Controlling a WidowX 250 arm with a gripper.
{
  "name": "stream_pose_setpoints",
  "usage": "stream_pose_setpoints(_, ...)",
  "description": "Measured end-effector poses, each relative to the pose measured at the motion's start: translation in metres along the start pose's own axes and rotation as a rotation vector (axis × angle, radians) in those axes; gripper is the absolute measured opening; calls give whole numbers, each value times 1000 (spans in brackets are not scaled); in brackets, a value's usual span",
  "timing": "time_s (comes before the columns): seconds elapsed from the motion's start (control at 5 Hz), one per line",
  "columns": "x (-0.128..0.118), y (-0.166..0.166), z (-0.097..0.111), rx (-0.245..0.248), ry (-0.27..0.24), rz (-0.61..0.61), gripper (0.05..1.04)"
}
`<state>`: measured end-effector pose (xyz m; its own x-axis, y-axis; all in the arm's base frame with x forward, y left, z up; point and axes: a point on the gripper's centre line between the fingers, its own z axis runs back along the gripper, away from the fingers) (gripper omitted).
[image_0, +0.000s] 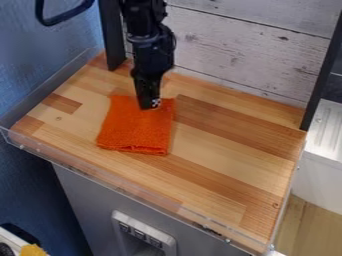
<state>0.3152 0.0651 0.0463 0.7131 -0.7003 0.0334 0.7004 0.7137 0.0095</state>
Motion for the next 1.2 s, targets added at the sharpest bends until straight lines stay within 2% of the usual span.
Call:
stream_pose_setpoints(0.4,2,1,-6,14,-16,-81,62)
stream_pose_setpoints(0.8,-6,1,-29,-46,-8,-98,62)
stream_pose_setpoints(1.0,-6,5,-31,-71,0,-105,62)
stream_pose_setpoints(1.2,-5,9,-35,-83,11,-35,62)
